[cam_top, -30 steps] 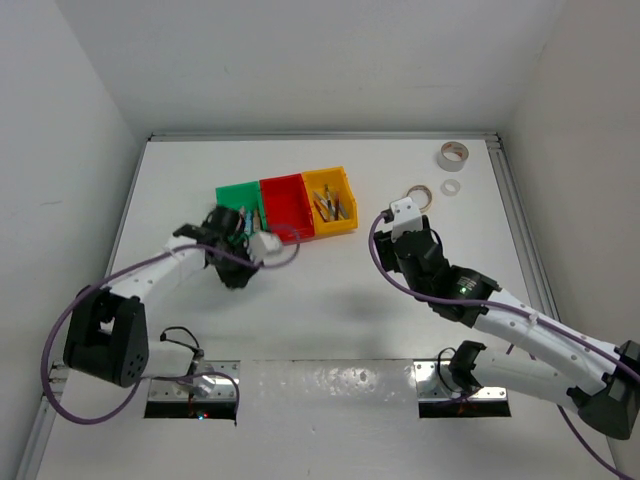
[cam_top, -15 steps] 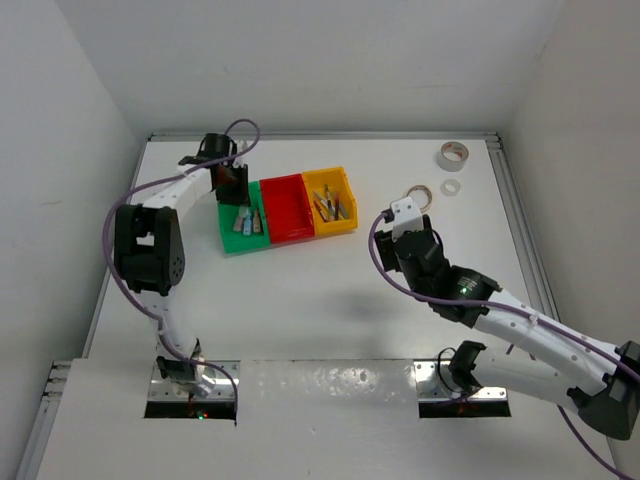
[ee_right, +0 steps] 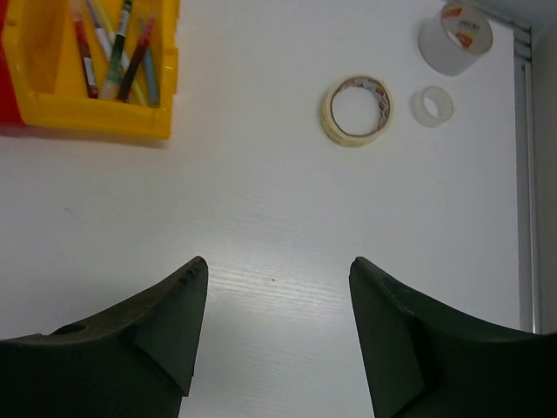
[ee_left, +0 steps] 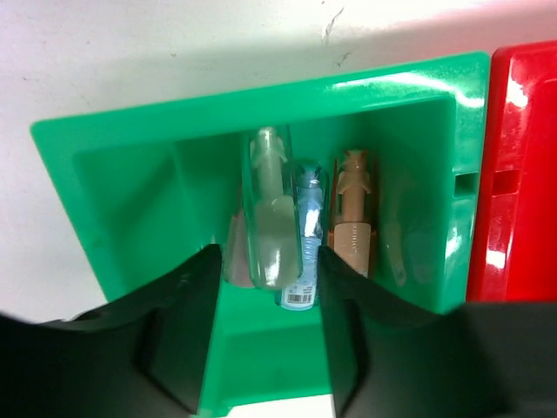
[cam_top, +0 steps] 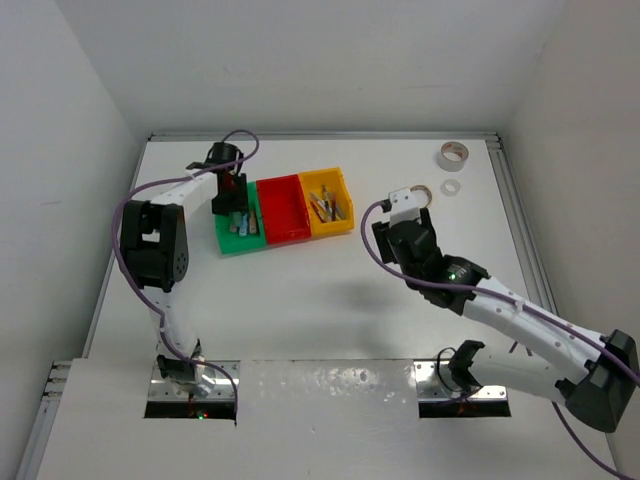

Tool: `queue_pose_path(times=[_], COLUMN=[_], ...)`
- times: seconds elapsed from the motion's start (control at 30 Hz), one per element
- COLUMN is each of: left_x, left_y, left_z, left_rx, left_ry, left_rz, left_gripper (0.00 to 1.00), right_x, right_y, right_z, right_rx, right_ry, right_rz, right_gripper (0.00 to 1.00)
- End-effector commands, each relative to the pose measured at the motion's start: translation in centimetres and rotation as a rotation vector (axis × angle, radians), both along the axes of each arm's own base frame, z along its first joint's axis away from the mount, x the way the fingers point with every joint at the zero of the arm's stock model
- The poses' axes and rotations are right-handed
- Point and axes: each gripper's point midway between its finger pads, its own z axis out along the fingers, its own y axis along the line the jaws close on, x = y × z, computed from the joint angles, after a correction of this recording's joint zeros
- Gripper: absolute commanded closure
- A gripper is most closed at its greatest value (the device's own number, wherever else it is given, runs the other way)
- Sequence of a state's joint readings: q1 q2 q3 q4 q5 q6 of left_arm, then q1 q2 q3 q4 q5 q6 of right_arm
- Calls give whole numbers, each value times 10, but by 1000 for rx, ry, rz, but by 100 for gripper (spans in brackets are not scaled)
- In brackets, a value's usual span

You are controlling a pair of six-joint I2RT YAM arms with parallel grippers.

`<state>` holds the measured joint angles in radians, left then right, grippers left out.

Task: Sort the stationery into containers
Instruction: Place the pen in the storage box, then pick up the stationery from the center of the board.

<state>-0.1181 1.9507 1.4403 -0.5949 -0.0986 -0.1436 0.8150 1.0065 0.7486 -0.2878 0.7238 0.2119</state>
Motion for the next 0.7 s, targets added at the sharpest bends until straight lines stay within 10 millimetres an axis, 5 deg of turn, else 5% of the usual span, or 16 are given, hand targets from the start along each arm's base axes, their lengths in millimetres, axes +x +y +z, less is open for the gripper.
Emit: queue_pose_path(times=[0.0, 0.13, 0.17, 0.23, 0.47, 0.63, 0.67], left_x=[9, 13, 16, 19, 35, 48, 50], left_y=[-1, -4, -6, -14, -49, -42, -38], left_z=[21, 32, 40, 53, 105, 152, 159], left_rx=[19, 16, 7, -22, -107, -151, -145], left_ry=[-78, -107, -125, -149, -244, -330, -344], left_rz=[23, 29, 33, 31, -4, -32, -45], left_gripper=[53, 50, 50, 49, 46, 44, 44], right_x=[16, 33, 40, 59, 124, 176, 184], right_y=[-2, -7, -13, -32, -88, -117, -120], right_z=[20, 10, 9, 7, -16, -34, -59], right_rx=[114, 213, 276, 363, 574, 650, 633], right_ry=[3, 78, 94, 102, 46, 56, 117], right_rz=[-76, -136, -167, -253, -509, -613, -636], right_gripper=[36, 60, 72, 78, 56, 41, 41])
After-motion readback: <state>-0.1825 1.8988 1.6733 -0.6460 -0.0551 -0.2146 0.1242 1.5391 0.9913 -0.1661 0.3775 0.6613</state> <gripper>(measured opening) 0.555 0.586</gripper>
